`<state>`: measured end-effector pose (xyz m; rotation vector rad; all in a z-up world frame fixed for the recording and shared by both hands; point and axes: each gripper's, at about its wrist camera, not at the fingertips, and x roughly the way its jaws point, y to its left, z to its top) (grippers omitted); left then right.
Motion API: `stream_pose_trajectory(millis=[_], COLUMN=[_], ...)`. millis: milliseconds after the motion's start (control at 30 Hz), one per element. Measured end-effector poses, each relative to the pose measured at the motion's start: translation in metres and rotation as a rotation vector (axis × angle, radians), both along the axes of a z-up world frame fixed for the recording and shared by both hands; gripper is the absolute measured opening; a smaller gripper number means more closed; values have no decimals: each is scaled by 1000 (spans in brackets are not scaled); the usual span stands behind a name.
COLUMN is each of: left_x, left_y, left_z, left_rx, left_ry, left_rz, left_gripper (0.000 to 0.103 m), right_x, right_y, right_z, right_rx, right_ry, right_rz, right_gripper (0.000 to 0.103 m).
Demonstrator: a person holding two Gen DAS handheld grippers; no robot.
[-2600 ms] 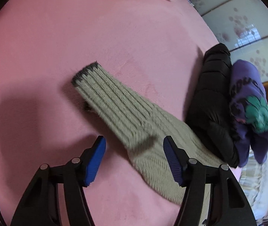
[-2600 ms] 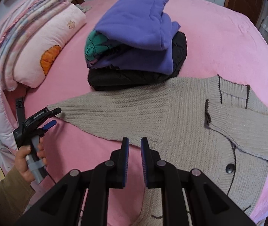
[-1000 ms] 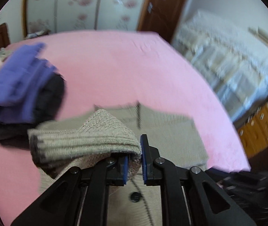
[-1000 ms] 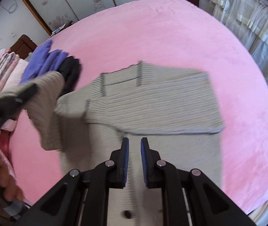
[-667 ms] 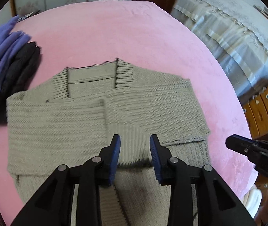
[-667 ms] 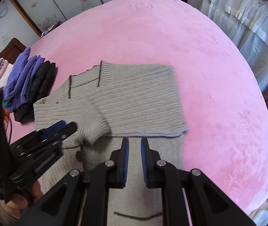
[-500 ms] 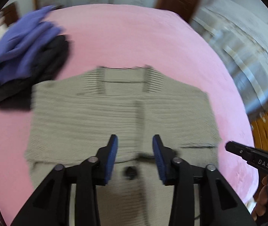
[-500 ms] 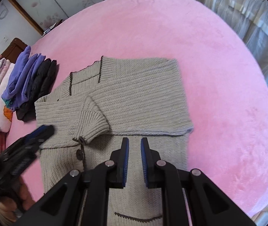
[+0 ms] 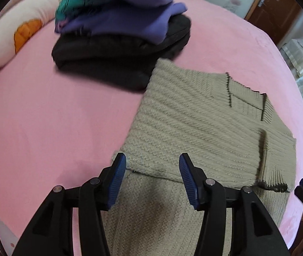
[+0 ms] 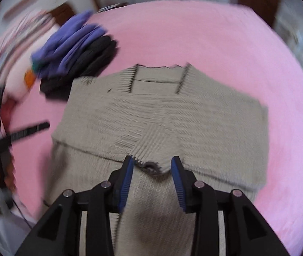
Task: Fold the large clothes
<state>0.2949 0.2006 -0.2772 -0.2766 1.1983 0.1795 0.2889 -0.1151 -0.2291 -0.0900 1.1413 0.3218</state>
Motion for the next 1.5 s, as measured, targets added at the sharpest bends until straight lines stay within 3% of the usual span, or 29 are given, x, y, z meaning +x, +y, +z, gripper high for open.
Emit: stream_pose_trajectory(millis=[267,367,533,600,667,833,967,1133,1267,1367,1400,1500], left_x=[12,14,14,15,16,23,34,54,75,86,91,102], left_y=[-6,-6,-1,2,3,4,1,-6,-7,-6,-5,-3], left_z=[-21,-24,-29,-30,-30,-31,-33,-47,-64,-64,-63,-64], left_rx=[-4,-2,-6,-8,-9,-1,20,45,37,28,27,25], left_ry=[16,21,31,34,30,23,8,6,34,7,-1,-20], left_rz=[-48,-58,-54,-51,-49,-53,-71,-100,-128,-147,-153,-158], left_gripper=[51,51,52,52,52,52,52,53,53,53,53,55], right_x=[-17,-19,-17,-11,-1,35,72,87,80,71,70,68], right_y=[70,84,97,89,77,24,-53,-127,-180,-196,-196,-193], right_z=[-36,-58,-103,-99,-84,-37,-10,-57,-108,-104,-103,-102], right_rx=[-363,-451,-683,-605,-513,-318,-153,-66,168,301,315,328], right_ry=[-161,-177,-195,-157,-125,-101,-101,25,213,202,201,199], right_rz=[321,387,446,417,348,94,-234,-494,-664,-694,-686,-638], right_gripper=[37,37,34,19,11,8,8,5,5,11,18,23])
